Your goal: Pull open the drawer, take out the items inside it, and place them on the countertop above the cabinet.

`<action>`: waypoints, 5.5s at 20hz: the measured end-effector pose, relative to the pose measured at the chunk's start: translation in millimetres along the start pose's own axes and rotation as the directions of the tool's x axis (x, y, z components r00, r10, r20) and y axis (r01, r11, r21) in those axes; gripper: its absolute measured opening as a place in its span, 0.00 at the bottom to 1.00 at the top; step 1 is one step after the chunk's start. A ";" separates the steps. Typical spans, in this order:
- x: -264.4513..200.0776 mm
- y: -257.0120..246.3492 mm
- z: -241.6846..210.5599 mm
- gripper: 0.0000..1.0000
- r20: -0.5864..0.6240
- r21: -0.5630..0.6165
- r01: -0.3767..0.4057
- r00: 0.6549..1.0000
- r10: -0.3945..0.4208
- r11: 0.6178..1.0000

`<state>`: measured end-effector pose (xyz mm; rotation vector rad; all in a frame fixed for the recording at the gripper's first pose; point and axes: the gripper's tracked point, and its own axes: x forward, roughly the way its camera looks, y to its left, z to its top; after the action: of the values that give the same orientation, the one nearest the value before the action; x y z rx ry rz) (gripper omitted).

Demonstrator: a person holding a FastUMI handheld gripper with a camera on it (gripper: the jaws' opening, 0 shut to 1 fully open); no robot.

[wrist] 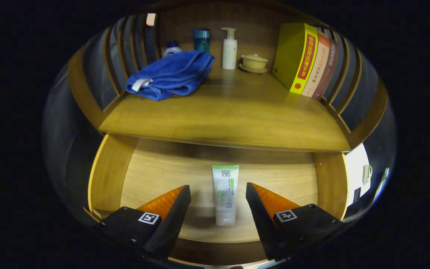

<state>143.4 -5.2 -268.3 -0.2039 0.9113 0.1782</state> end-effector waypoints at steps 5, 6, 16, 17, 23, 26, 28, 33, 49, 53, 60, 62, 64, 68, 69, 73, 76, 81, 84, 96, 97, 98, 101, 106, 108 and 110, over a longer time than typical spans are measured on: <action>27.4 -8.0 -29.3 0.97 -0.147 -0.013 0.023 0.989 -0.025 1.000; 30.9 -7.8 -32.3 0.97 -0.163 -0.012 0.020 0.986 -0.021 1.000; 45.0 -8.4 -58.5 0.75 -0.309 0.004 0.029 0.951 -0.026 1.000; 42.7 -6.7 -56.6 0.70 -0.313 0.011 0.026 0.950 -0.022 1.000; 14.9 0.6 -29.9 0.43 -0.295 0.040 0.020 0.955 -0.007 0.999; -10.2 0.6 0.4 0.37 -0.256 0.047 0.031 0.967 -0.018 0.998; -31.7 2.9 22.6 0.37 -0.235 0.042 0.029 0.972 -0.018 0.999; -72.5 2.1 43.9 0.37 -0.195 0.034 0.027 0.981 -0.019 0.999; -145.1 -21.2 142.7 0.37 -0.040 0.041 0.049 0.998 -0.047 0.998; -140.4 -16.7 186.3 0.37 -0.005 0.073 0.029 1.000 -0.029 0.997; -97.5 -25.3 220.1 0.37 -0.039 0.051 0.062 0.997 -0.060 0.997; -76.9 -28.1 220.4 0.37 -0.058 0.058 0.071 0.996 -0.068 0.996; -57.4 -32.7 220.6 0.37 -0.080 0.058 0.086 0.994 -0.081 0.995; -29.9 -36.3 228.7 0.39 -0.097 0.049 0.092 0.991 -0.087 0.995; -26.2 -36.8 231.8 0.41 -0.095 0.050 0.098 0.991 -0.093 0.994; -19.7 -35.1 239.7 0.48 -0.083 0.039 0.105 0.991 -0.101 0.994; -25.8 -37.4 242.0 0.45 -0.066 0.046 0.112 0.992 -0.109 0.993; -47.6 -35.5 237.9 0.64 -0.021 0.146 0.089 0.996 -0.087 0.985; -67.3 -29.0 234.2 0.77 0.018 0.167 0.071 0.997 -0.075 0.983; -166.0 -7.2 211.5 0.98 0.239 0.130 0.055 0.967 -0.085 0.990; -174.6 -5.1 208.8 0.98 0.260 0.136 0.050 0.962 -0.085 0.989; -182.5 -1.4 205.9 0.98 0.279 0.140 0.042 0.957 -0.080 0.989; -207.9 6.6 196.8 0.98 0.339 0.145 0.022 0.938 -0.071 0.989; -251.5 7.9 187.4 0.98 0.466 0.143 0.024 0.881 -0.089 0.989; -264.9 9.5 183.5 0.98 0.505 0.146 0.022 0.858 -0.094 0.989; -276.8 11.6 176.8 0.98 0.540 0.147 0.016 0.836 -0.094 0.989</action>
<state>109.3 31.8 56.4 -0.0421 0.3400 0.1095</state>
